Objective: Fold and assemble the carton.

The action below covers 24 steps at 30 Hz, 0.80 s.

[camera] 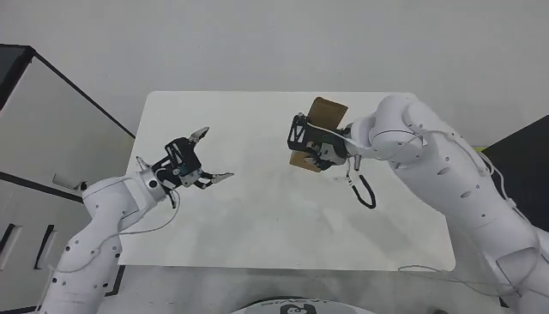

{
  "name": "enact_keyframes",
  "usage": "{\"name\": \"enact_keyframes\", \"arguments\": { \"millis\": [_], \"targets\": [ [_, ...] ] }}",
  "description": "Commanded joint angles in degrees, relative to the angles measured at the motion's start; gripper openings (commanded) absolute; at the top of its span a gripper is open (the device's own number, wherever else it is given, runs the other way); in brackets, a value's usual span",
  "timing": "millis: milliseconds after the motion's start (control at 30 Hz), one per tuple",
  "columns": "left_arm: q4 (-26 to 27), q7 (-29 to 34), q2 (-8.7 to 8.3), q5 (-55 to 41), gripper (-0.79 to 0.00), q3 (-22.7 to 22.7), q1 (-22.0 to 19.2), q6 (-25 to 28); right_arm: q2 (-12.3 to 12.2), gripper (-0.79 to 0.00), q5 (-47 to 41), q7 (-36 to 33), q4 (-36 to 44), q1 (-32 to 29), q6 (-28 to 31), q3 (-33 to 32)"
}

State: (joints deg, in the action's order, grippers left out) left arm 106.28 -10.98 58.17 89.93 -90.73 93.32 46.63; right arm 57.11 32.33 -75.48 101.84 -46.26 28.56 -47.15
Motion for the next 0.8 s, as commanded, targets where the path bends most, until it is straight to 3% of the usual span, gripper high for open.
{"name": "enact_keyframes", "arguments": {
  "millis": [0,167,400,567,767],
  "targets": [
    [-0.7,-0.2,-0.29,-0.3,0.0,-1.4,0.1,2.3,0.0,-0.785,0.0,0.0,0.0,0.0,0.0,0.0],
    [-1.7,1.0,-0.85,0.3,0.0,-3.5,0.0,5.3,0.0,-0.785,2.3,1.2,1.2,-0.3,1.5,1.2],
    [-1.7,1.0,-0.85,0.3,0.0,-3.5,0.0,5.3,1.3,-0.785,12.7,6.2,0.3,5.2,6.4,12.9],
    [-1.7,1.0,-0.85,0.3,0.0,-3.5,0.0,5.3,3.8,-0.785,17.3,8.8,-3.3,10.1,9.0,20.6],
    [-1.7,1.0,-0.85,0.3,0.0,-3.5,0.0,5.3,4.8,-0.785,16.3,9.5,-5.7,10.8,9.1,22.1]
  ]
}}
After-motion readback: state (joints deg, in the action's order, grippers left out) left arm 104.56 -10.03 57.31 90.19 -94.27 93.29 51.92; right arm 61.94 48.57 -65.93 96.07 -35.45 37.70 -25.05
